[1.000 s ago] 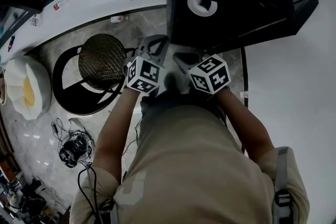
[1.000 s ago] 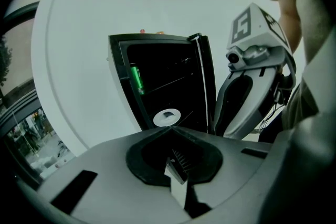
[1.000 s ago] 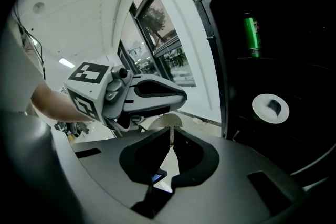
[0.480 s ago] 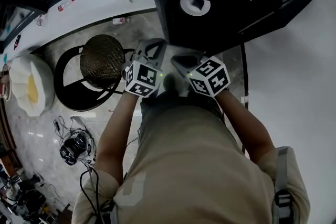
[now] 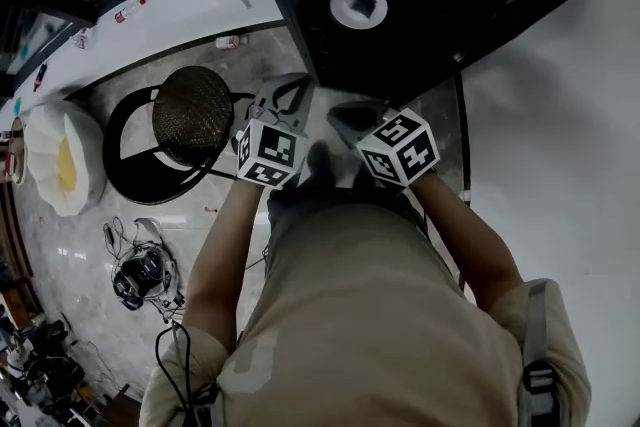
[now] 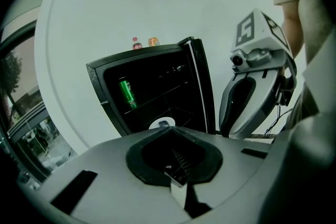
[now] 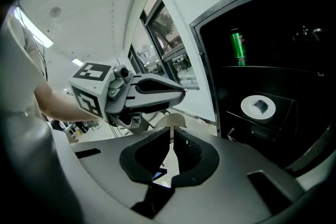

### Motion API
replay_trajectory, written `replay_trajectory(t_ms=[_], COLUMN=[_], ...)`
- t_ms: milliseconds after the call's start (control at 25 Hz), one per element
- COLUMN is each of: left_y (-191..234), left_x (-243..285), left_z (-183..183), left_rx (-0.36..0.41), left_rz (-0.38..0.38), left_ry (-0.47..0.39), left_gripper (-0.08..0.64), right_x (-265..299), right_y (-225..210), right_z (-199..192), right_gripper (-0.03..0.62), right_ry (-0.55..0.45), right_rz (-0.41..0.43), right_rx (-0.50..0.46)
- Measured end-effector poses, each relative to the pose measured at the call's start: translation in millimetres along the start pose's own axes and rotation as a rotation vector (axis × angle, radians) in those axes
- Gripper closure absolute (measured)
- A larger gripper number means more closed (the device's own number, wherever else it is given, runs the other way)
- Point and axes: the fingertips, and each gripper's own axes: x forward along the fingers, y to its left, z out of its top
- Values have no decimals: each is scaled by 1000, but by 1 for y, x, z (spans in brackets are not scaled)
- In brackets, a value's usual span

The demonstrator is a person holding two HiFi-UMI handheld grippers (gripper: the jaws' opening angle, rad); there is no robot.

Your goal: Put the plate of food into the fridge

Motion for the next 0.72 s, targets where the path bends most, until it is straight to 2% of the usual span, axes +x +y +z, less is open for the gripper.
replay_trajectory(t_ms=[440, 720], left_y=[-38, -66], left_x=[-12, -23], left_z=[13, 4], left_rx=[-13, -30], left_rz=[32, 5], left_ry=[14, 47], left_gripper=[551, 551], right_x=[-35, -44], right_y=[2, 5], right_z=[-26, -47], right_gripper=[557, 557], right_ry=[0, 6], right_rz=[24, 29], right_rx=[-8, 42])
